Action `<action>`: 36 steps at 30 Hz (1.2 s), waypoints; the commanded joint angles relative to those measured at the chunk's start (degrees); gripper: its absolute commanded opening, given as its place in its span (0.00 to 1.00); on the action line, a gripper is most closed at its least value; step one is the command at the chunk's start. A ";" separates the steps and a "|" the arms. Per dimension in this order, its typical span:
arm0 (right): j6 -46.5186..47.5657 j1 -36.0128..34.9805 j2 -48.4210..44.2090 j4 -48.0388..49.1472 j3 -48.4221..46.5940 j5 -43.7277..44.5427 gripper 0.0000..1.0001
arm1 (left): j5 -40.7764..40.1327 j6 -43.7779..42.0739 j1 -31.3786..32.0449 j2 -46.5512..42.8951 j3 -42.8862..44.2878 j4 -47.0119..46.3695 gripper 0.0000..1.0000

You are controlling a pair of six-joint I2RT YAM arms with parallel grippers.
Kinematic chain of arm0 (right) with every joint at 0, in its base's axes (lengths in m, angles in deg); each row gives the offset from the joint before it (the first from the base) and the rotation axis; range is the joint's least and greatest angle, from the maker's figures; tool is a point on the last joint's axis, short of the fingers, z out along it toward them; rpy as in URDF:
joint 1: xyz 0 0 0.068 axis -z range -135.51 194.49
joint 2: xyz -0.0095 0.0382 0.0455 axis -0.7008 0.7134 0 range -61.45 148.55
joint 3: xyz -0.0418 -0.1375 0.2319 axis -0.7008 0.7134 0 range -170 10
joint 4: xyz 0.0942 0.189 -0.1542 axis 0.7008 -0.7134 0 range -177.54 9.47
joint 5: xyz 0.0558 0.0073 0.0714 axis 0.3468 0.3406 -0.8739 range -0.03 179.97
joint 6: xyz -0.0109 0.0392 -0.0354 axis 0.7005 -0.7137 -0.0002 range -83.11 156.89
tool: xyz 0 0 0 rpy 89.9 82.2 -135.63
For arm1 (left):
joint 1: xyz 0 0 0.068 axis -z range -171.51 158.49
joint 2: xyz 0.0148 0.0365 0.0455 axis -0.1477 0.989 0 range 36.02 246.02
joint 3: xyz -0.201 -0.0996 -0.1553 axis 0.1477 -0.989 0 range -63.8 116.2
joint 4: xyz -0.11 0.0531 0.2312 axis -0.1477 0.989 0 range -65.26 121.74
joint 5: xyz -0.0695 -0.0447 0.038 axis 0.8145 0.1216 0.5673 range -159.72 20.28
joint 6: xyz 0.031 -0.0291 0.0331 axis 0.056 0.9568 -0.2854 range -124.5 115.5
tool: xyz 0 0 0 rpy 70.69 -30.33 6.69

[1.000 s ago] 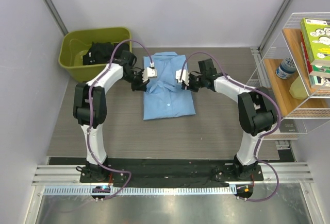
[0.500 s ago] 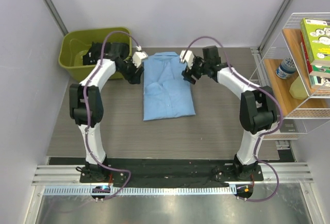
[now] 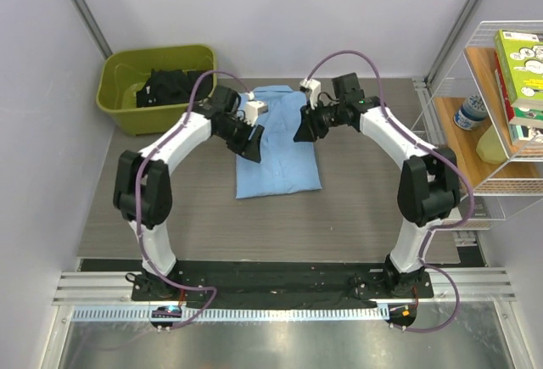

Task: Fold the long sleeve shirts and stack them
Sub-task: Fold the shirt

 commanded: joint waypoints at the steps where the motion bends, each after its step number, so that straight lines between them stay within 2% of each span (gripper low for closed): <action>1: -7.72 -0.15 5.25 -2.65 1.24 -2.73 0.30 | -6.44 10.98 0.32 6.42 1.48 -4.50 0.50; 4: -7.28 0.03 9.47 -3.00 0.37 -0.19 0.30 | -11.01 11.86 0.40 11.78 5.69 -6.79 0.51; 8: -5.79 0.38 13.52 -3.88 -1.30 2.28 0.29 | -17.17 11.25 0.40 16.53 12.11 -9.95 0.57; 12: -5.96 1.26 14.14 -5.80 -4.37 3.08 0.29 | -18.58 8.09 0.40 14.72 13.97 -8.73 0.59; 14: -6.31 1.70 11.86 -8.00 -5.08 1.85 0.31 | -16.84 7.30 0.32 11.55 10.99 -8.73 0.63; 16: -8.59 1.79 7.93 -8.89 -4.48 -1.73 0.36 | -7.73 7.37 0.23 4.96 5.92 -8.37 0.65; 17: -9.64 1.79 6.42 -8.98 -3.78 -3.15 0.38 | -3.34 8.34 0.23 2.16 3.62 -9.07 0.73; 18: -10.96 1.79 5.19 -8.63 -1.77 -4.91 0.46 | 6.19 9.56 0.23 -0.22 0.99 -10.38 0.78; 19: -13.67 1.70 4.13 -8.19 -0.53 -6.40 0.49 | 9.68 15.49 0.40 -4.86 -4.96 -12.22 0.84; 20: -15.35 0.92 2.03 -7.66 0.79 -9.29 0.54 | 12.41 19.21 0.58 -6.82 -8.15 -17.81 0.93; 21: -17.63 0.39 1.40 -6.61 3.76 -10.45 0.63 | 16.71 23.94 0.84 -9.53 -13.92 -20.74 1.00; 22: -17.65 -0.32 0.61 -6.17 5.01 -12.20 0.71 | 18.05 30.86 1.45 -10.43 -16.33 -23.29 1.00; 24: -19.31 -2.60 -0.54 -4.51 8.44 -13.88 0.88 | 19.82 36.80 2.16 -11.58 -22.12 -31.20 1.00; 25: -20.01 -3.04 -0.45 -4.23 9.14 -14.76 0.92 | 21.30 42.39 2.51 -11.84 -23.72 -34.62 1.00; 27: -20.55 -4.01 1.56 -3.88 10.12 -17.57 0.97 | 21.67 47.08 2.69 -11.06 -27.06 -41.92 1.00; 29: -20.55 -4.10 3.76 -3.88 10.21 -18.98 1.00 | 22.46 52.35 2.87 -8.52 -28.48 -45.63 1.00; 31: -20.46 -3.49 7.97 -3.79 10.21 -19.60 1.00 | 22.02 54.04 2.78 -6.41 -29.97 -48.18 1.00; 36: -18.09 0.46 16.59 -5.10 12.49 -18.64 1.00 | 20.18 50.90 0.59 2.10 -32.26 -46.96 1.00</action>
